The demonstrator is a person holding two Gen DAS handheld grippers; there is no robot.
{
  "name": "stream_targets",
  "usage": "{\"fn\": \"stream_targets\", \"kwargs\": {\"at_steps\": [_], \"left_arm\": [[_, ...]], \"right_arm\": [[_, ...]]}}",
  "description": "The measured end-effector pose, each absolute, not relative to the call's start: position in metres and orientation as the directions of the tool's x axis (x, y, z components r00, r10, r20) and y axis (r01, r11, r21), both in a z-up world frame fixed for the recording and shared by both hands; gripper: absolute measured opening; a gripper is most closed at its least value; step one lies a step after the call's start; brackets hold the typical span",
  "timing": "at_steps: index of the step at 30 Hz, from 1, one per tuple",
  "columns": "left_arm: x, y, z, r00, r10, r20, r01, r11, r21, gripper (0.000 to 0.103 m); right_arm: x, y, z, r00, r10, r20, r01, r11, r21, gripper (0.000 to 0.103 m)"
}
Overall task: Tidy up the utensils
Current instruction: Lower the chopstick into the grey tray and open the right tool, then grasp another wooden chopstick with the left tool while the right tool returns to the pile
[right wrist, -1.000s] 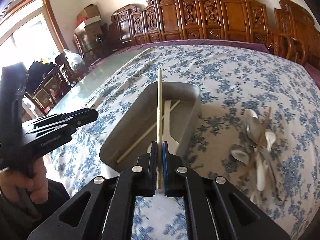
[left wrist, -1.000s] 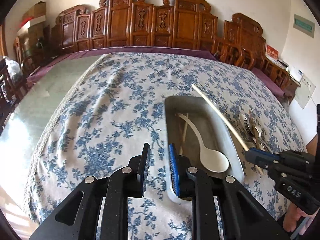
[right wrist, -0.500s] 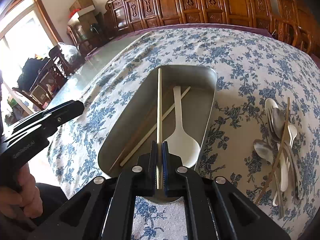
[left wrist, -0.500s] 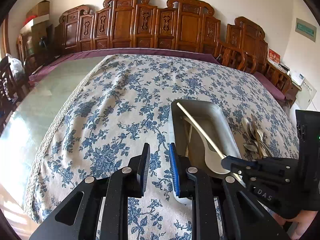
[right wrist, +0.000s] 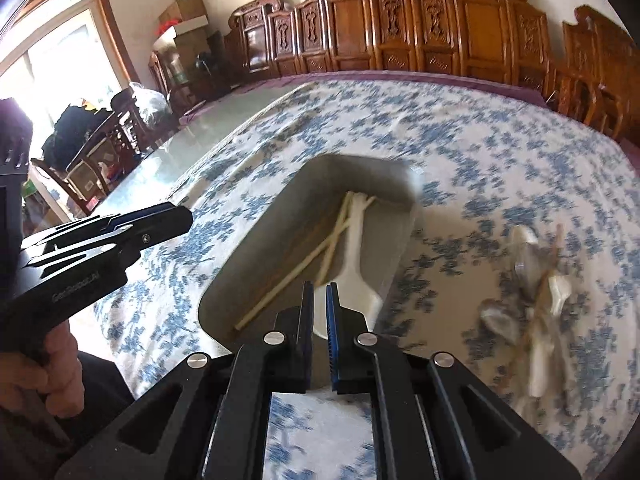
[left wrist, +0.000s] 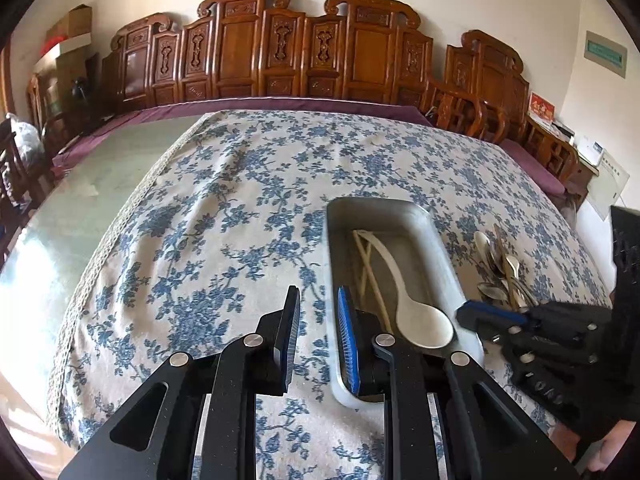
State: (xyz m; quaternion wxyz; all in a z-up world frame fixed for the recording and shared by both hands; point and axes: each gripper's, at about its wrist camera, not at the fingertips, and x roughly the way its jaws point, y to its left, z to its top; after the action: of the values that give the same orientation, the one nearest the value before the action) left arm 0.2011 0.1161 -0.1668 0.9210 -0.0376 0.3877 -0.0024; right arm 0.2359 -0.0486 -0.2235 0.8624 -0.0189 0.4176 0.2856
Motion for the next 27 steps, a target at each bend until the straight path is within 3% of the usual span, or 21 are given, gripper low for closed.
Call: {"fn": "stream_targets", "kwargs": {"at_steps": [16, 20, 22, 27], "left_arm": [[0.203, 0.050, -0.168, 0.702, -0.102, -0.705, 0.108, 0.994, -0.036, 0.018], [0.202, 0.037, -0.168, 0.703, -0.116, -0.702, 0.135, 0.990, -0.029, 0.028], [0.202, 0.031, -0.170, 0.700, -0.124, -0.703, 0.149, 0.988, -0.026, 0.029], [0.202, 0.020, -0.175, 0.694, -0.135, -0.708, 0.172, 0.985, -0.019, 0.034]], "right_arm": [[0.238, -0.181, -0.200, 0.659, 0.310, -0.685, -0.386, 0.921, 0.046, 0.008], [0.243, -0.207, -0.203, 0.676, 0.268, -0.686, -0.346, 0.938, 0.026, 0.008], [0.247, -0.218, -0.207, 0.681, 0.255, -0.687, -0.329, 0.944, 0.024, 0.017], [0.253, -0.228, -0.229, 0.666, 0.255, -0.701, -0.309, 0.950, 0.053, 0.019]]}}
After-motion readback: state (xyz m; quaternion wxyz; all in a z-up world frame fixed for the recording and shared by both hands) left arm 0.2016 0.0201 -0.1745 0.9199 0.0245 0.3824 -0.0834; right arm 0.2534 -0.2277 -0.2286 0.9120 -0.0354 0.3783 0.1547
